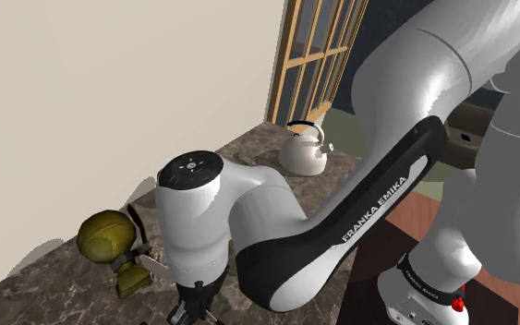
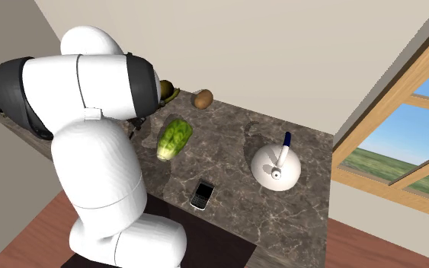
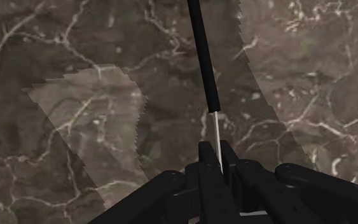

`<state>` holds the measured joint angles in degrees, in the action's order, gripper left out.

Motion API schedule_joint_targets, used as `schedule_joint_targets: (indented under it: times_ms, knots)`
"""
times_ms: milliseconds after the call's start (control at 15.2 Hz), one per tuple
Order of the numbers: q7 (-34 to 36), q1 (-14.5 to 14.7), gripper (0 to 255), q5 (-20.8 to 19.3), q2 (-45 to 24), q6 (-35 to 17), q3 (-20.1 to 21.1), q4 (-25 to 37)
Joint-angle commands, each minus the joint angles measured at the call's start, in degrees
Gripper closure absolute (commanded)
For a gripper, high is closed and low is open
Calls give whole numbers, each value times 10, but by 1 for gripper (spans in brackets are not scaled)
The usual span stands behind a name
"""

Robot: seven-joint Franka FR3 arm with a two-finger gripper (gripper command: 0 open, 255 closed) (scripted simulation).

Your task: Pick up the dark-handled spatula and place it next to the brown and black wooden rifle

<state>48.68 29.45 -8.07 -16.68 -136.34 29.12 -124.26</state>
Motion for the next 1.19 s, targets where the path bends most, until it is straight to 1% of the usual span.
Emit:
schedule_joint_targets:
  times_ms: [0,66,396,660,1122]
  knots:
    - [0,-1,255,1,-1,1,0,-3]
    - [-1,-1,0,1,-1,2,0,-2]
    - [0,-1,0,1,-1,1,0,-3]
    - [-25,-14,0,37,49,65,14,17]
    - [-26,-14,0,37,49,65,14,17]
